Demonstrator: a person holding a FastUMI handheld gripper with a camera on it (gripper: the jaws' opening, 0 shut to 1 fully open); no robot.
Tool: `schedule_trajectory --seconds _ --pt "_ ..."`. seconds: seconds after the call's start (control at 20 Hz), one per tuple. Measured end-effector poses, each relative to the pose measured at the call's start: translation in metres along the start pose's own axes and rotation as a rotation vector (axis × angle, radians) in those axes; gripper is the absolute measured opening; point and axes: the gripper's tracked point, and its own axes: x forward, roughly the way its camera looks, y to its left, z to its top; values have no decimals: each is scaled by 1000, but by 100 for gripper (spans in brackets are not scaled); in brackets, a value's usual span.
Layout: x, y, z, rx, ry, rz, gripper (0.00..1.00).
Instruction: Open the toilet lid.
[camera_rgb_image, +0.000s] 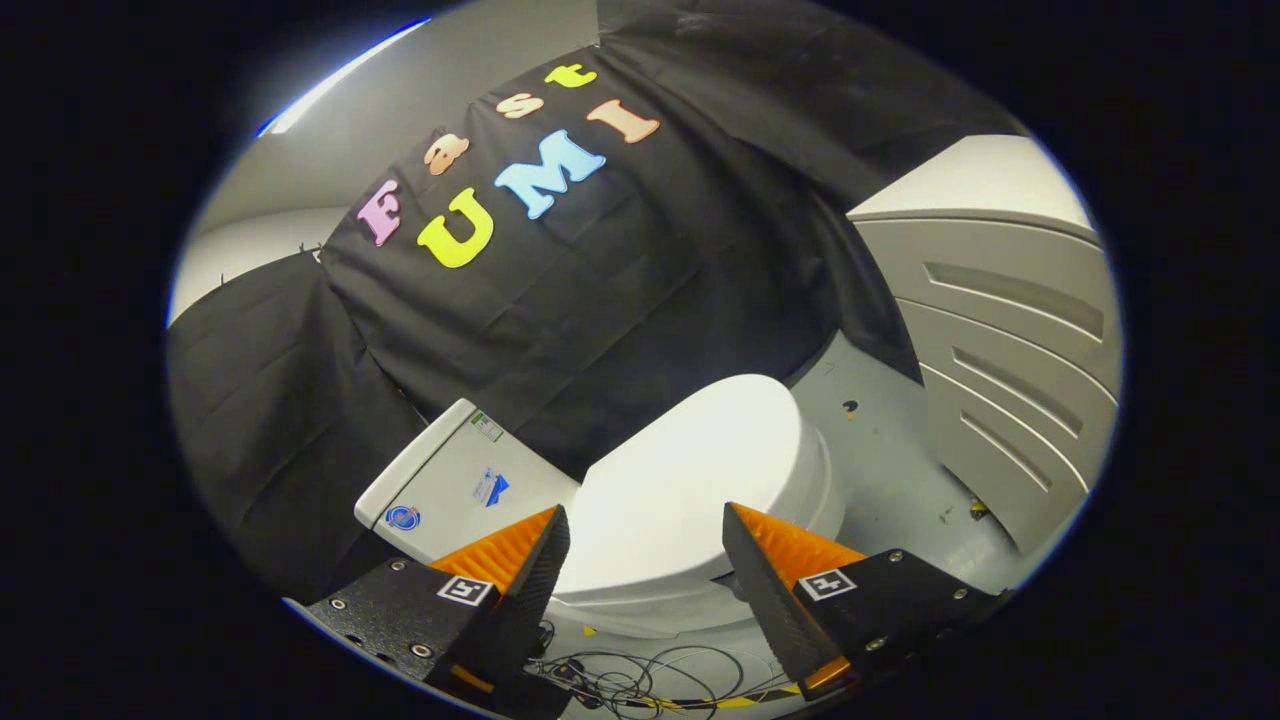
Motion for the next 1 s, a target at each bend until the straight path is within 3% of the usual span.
schedule_trajectory --seconds 0.45,1.0 --pt "18 -55 -54 152 165 -49 95" --pt "36 -93 -90 251 254 -99 95"
